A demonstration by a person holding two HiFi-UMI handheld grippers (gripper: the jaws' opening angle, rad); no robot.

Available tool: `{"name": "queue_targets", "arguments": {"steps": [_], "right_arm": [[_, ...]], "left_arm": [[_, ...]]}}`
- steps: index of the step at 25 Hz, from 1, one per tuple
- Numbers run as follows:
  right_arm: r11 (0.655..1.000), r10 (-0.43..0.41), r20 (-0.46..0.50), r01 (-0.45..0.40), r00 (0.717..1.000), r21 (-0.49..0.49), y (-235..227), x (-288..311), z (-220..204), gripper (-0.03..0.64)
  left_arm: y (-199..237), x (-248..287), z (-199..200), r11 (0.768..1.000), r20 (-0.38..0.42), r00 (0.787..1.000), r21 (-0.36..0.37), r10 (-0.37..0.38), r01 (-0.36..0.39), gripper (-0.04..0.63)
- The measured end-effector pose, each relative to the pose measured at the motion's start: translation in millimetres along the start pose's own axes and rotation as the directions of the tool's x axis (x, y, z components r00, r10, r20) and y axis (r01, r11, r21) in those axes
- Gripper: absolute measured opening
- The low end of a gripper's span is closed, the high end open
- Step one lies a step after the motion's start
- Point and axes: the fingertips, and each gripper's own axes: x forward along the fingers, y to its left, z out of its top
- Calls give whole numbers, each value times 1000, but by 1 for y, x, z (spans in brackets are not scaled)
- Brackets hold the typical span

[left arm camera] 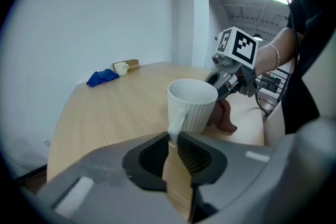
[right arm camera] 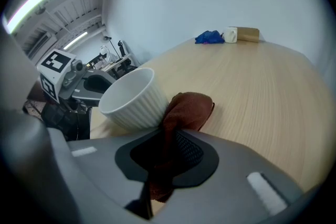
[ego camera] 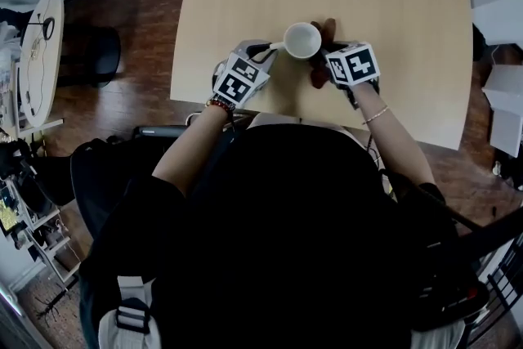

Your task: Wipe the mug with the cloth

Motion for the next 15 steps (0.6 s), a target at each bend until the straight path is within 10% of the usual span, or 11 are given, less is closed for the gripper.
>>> {"name": "queue_targets", "arguments": {"steps": [15], "right_arm": [[962, 153, 228, -198, 962, 187, 1, -65, 27, 49]], "left_arm": [[-52, 14, 12, 989, -24, 990, 41, -142, 143, 77]]}}
